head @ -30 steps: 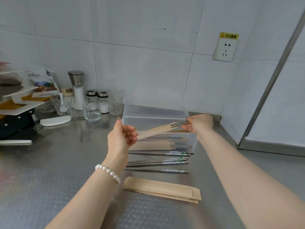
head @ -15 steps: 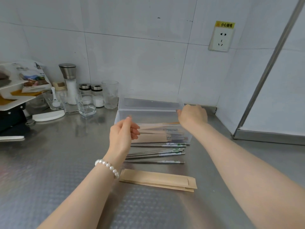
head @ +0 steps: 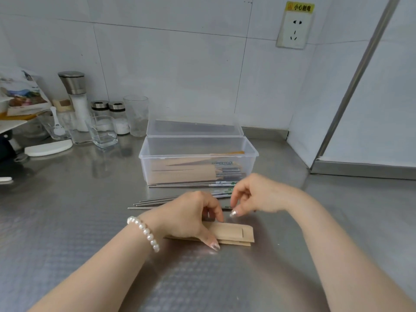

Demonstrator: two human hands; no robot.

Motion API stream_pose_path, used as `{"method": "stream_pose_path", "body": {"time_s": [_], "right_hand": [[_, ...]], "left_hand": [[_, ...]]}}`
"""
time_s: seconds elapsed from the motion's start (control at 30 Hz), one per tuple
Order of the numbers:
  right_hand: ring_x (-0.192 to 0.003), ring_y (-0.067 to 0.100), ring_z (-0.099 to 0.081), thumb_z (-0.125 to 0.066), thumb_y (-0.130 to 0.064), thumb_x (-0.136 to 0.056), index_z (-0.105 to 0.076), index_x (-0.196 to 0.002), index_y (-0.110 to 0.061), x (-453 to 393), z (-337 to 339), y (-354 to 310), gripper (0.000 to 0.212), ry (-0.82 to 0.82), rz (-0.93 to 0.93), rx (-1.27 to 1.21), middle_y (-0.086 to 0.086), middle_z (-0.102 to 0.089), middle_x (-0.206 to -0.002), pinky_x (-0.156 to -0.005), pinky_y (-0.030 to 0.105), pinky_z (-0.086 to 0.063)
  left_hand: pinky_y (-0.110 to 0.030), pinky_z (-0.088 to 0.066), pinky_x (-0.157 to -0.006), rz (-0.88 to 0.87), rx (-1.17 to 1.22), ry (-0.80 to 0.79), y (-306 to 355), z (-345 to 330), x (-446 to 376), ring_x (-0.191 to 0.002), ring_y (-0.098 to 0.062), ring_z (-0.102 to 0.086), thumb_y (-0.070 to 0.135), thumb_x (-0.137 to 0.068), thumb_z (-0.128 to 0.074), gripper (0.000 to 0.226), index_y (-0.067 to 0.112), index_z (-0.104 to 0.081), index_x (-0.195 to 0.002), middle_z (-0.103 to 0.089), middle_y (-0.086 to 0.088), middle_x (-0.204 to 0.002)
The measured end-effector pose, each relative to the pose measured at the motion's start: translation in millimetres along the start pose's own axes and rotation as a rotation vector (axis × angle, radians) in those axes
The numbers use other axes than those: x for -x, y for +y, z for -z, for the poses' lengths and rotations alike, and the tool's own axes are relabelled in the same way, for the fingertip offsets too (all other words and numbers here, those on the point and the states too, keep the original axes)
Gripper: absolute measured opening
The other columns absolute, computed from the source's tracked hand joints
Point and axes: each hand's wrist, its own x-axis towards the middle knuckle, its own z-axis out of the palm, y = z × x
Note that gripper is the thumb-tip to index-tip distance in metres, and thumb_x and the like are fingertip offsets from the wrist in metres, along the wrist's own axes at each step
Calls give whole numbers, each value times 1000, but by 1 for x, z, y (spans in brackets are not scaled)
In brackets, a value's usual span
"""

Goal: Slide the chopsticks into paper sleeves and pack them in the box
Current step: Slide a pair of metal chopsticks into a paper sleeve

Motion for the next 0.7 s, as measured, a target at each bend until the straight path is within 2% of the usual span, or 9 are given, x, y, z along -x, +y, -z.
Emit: {"method": "stream_pose_path", "body": {"time_s": [0.07, 0.23, 0.4, 0.47, 0.57, 0.7], "right_hand": [[-51, 4, -47, -81, -23, -69, -62, -74, -24, 7, 2, 1, 19, -99, -24, 52, -10, -53, -56, -56, 19, -39], [-58, 5, -50, -82, -22, -67, -62, -76, -25, 12, 5, 4, 22, -165, -38, 99, -9, -56, -61, -63, 22, -41], [-52, 2, -52, -78, -16, -72, -66, -71, -21, 20, 11, -1, 13, -178, -6, -24, -10, -61, -56, -50, 11, -39], [-50, 3, -52, -76, -11, -73, -66, -69, -20, 21, 12, -2, 15, -140, 11, -61, -10, -61, -52, -47, 12, -37], [-48, 4, -55, -72, 2, -74, -65, -70, -14, 17, 9, -1, 18, -9, 36, -246, -7, -62, -50, -47, 16, -41], [-39, 10, -56, -67, 12, -74, -63, -69, -5, 10, 3, -3, 19, 148, 37, -549, 2, -62, -50, -43, 18, -48]], "left_hand": [[-24, -45, -74, 13, -17, -14, 2, 0, 0, -80, -6, -52, 34, -53, -87, 38, 33, -63, -83, -60, 9, -89], [-26, -44, -70, 33, -10, 11, 5, 0, 1, -76, -9, -53, 35, -55, -86, 34, 27, -68, -83, -64, 5, -85], [-25, -46, -70, 44, 84, 65, 5, 3, 3, -72, -7, -56, 36, -55, -83, 28, 30, -69, -78, -66, 9, -77], [-24, -47, -70, 47, 87, 92, 4, 3, 3, -70, -5, -56, 38, -55, -79, 26, 31, -69, -78, -66, 10, -76], [-17, -45, -68, 35, 33, 177, 3, 1, 1, -73, -3, -55, 36, -58, -77, 27, 31, -68, -83, -65, 12, -76], [-3, -37, -73, -35, -8, 363, 5, -1, -1, -85, 2, -53, 22, -65, -73, 34, 25, -68, -99, -62, 19, -86]]}}
